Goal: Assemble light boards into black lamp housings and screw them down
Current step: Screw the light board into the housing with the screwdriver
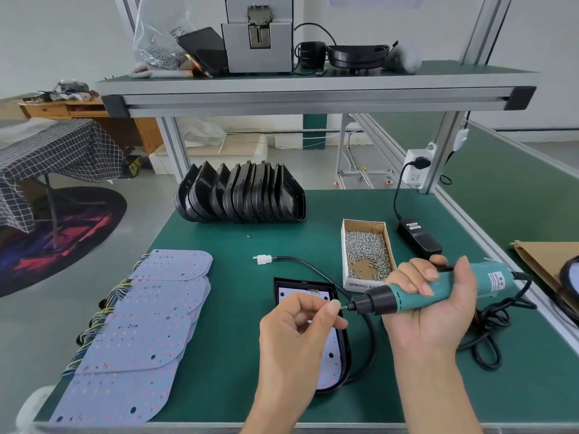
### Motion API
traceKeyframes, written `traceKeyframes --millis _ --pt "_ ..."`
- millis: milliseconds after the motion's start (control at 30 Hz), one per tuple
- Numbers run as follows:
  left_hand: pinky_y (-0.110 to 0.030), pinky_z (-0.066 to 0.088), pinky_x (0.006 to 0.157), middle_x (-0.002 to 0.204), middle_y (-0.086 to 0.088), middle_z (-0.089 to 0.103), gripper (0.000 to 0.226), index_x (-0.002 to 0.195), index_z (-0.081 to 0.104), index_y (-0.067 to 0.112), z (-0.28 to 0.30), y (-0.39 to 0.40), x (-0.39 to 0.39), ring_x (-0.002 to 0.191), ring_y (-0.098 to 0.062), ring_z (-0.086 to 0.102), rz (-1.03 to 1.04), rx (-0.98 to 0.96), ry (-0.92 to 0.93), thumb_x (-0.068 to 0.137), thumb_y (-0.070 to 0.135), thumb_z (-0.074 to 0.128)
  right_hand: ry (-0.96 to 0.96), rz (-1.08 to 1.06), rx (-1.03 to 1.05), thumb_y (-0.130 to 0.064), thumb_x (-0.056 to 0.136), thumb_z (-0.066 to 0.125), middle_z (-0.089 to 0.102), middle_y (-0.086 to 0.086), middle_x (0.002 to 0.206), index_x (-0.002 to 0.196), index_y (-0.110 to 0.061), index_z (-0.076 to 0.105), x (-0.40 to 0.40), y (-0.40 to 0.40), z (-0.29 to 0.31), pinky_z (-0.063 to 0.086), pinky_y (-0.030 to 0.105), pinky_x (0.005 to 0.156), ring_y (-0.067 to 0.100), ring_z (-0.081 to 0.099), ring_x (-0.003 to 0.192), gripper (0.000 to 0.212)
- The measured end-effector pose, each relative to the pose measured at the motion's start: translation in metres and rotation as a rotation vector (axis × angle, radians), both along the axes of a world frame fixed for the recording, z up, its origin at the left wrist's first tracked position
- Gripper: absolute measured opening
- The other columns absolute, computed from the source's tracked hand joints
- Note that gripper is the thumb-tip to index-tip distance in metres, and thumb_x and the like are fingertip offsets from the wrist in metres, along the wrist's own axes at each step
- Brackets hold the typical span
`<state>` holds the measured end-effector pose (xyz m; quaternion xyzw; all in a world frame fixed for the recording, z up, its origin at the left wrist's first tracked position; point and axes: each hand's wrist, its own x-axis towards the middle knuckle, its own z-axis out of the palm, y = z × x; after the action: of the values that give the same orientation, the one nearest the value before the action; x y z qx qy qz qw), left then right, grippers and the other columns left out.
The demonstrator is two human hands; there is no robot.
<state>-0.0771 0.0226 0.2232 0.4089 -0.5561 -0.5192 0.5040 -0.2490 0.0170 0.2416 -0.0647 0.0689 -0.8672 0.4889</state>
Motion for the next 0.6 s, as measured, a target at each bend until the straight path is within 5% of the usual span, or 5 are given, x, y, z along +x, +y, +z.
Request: traceKeyframes --millis 300,467,600 --pt "-0.010 0.042 0.056 0.081 0.001 0.079 0.013 0.085 0.071 0.036 -0.005 0.006 -0.005 0.058 -0.001 0.055 0.041 -0.076 0.079 0.084 0.049 0.072 -0.074 0.020 -0.005 -0.038 0.089 0.068 0.047 -0.011 0.064 0.083 -0.020 0.059 0.005 0.000 0.002 0.039 0.016 0.048 0.003 0.041 0.048 0.020" --pt "-0.024 0.057 0.080 0.084 0.000 0.079 0.010 0.088 0.073 0.037 -0.012 0.006 -0.008 0.085 -0.021 0.075 0.064 -0.125 0.094 0.082 0.046 0.074 -0.119 0.022 0.000 -0.037 0.090 0.067 0.048 -0.010 0.063 0.081 -0.019 0.060 0.008 0.002 0.006 0.040 0.015 0.047 0.003 0.042 0.047 0.022" --pt "-0.015 0.053 0.074 0.085 -0.001 0.080 0.009 0.089 0.074 0.035 -0.010 0.004 -0.007 0.085 -0.017 0.076 0.049 -0.132 0.106 0.084 0.043 0.076 -0.117 0.028 -0.002 -0.038 0.091 0.066 0.048 -0.010 0.064 0.080 -0.019 0.060 0.008 0.003 0.008 0.040 0.015 0.048 0.003 0.042 0.047 0.023"
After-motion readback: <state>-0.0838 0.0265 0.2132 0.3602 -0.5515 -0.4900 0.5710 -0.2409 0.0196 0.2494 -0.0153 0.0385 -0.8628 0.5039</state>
